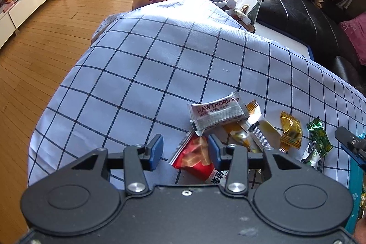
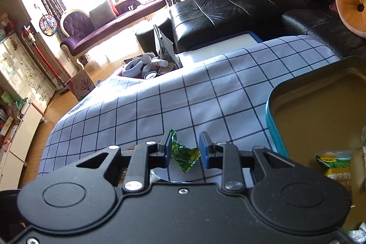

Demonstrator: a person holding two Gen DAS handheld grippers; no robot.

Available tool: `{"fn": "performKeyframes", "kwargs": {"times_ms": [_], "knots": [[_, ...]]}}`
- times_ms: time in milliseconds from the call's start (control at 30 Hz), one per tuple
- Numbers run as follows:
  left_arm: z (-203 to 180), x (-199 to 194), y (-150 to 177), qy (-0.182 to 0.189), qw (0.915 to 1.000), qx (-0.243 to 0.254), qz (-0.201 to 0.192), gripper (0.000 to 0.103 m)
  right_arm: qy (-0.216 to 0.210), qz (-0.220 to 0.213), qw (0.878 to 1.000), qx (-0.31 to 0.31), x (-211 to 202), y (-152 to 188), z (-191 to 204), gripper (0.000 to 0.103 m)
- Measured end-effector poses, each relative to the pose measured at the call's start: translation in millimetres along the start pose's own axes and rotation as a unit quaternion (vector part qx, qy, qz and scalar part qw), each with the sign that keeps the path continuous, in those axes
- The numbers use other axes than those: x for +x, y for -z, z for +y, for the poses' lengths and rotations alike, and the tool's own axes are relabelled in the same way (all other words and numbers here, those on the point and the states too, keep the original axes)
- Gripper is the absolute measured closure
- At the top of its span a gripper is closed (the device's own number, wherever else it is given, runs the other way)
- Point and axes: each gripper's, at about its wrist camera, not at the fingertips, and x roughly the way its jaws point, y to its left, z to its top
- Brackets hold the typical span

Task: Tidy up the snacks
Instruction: 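Grasp the green twist-wrapped candy with the right gripper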

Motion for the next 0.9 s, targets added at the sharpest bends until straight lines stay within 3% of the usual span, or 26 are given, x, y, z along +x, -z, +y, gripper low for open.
{"fn": "performKeyframes", "kwargs": {"times_ms": [100,200,367,733,800,900], "knots": [[1,0,1,0.002,1.0000,0.004,-0.002,0.058,-0.024,0.015,1.000,0.009,12,4,-2,0.064],[3,0,3,0.007,0.9999,0.007,-0.002,0.056,-0.024,0.005,1.000,0.007,14,5,-2,0.063],[10,-2,1,0.014,0.9999,0.004,0.001,0.055,-0.051,0.040,0.998,0.008,19,6,-1,0.063],[23,-5,-3,0.035,0.9992,-0.021,0.003,0.057,0.009,0.020,0.995,-0.094,15,24,25,0.062],[22,-6,-3,0.036,0.9992,-0.019,0.002,0.057,0.025,0.015,0.994,-0.103,13,25,28,0.073],[20,-8,-2,0.041,0.9990,-0.020,-0.002,0.057,0.021,0.011,0.995,-0.098,9,25,27,0.076]]}}
